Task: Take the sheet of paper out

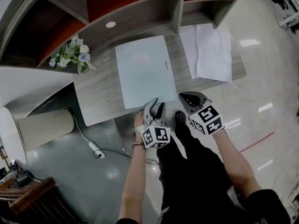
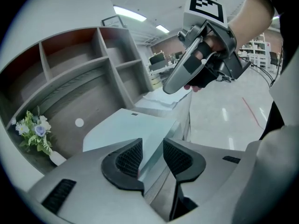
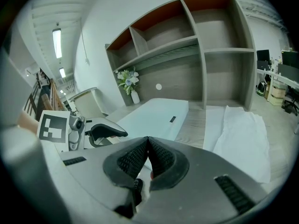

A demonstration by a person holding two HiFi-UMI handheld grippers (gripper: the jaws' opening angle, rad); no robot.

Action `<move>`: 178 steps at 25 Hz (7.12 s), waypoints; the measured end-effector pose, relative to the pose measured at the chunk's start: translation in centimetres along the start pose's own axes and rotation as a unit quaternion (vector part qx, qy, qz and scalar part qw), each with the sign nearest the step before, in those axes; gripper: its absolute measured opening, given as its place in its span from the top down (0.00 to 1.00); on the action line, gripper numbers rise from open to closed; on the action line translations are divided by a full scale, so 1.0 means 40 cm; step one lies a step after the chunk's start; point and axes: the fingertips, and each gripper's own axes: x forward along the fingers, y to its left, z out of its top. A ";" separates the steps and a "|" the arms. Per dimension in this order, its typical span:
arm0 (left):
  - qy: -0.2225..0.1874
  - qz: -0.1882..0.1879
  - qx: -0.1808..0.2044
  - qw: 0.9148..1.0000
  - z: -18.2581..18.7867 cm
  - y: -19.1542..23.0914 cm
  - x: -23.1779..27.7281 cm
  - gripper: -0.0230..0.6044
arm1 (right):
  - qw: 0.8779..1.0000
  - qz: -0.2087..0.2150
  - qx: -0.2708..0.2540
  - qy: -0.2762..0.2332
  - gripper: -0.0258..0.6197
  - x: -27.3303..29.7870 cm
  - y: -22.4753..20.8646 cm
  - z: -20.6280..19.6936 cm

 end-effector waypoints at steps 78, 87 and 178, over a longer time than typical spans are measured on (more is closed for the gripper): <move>-0.092 0.092 -0.254 0.959 0.033 0.257 -0.272 0.95 | 0.988 -0.041 -0.019 0.148 0.94 0.152 0.003 -0.121; -0.106 0.075 -0.289 0.949 -0.018 0.317 -0.338 0.95 | 0.989 -0.078 -0.001 0.126 0.94 0.175 0.005 -0.021; -0.144 0.047 -0.356 0.922 -0.136 0.431 -0.409 0.94 | 0.996 -0.026 0.035 -0.082 0.94 0.178 0.252 0.501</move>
